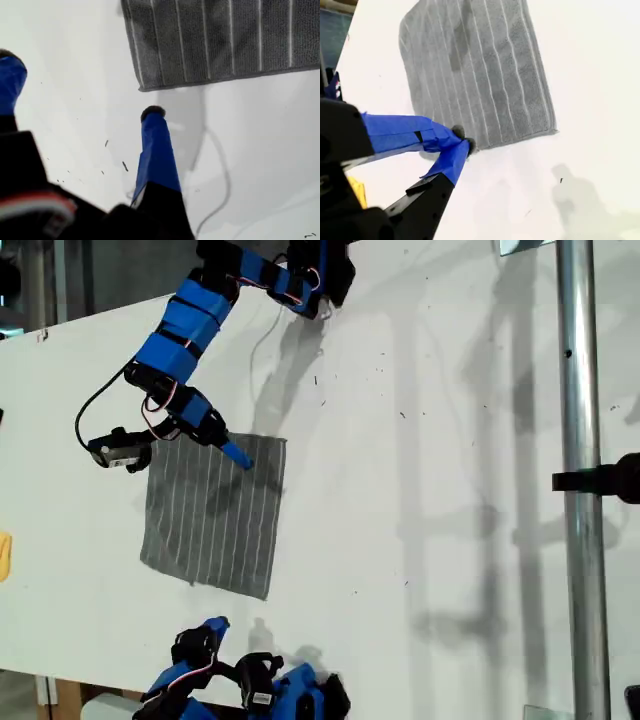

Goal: Grasp corners of a towel and fold twice.

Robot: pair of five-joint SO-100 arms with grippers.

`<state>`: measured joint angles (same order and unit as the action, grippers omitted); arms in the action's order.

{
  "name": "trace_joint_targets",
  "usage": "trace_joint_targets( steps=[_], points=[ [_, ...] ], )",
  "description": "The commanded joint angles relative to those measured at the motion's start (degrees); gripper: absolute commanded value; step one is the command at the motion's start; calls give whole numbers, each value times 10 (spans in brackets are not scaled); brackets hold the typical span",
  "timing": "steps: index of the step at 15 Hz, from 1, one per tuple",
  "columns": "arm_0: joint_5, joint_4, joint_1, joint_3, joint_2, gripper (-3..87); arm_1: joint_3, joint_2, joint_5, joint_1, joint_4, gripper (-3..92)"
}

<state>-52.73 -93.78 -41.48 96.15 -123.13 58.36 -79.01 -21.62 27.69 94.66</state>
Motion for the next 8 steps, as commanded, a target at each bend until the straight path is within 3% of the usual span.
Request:
trace_joint_targets(
  steps=[1,8],
  points=[
    [3,-5,-6,-13,0,-28,-6,3,25,10,-26,446],
    [1,-6,-4,-4,1,-28,45,157,34,26,-125,423]
  ],
)
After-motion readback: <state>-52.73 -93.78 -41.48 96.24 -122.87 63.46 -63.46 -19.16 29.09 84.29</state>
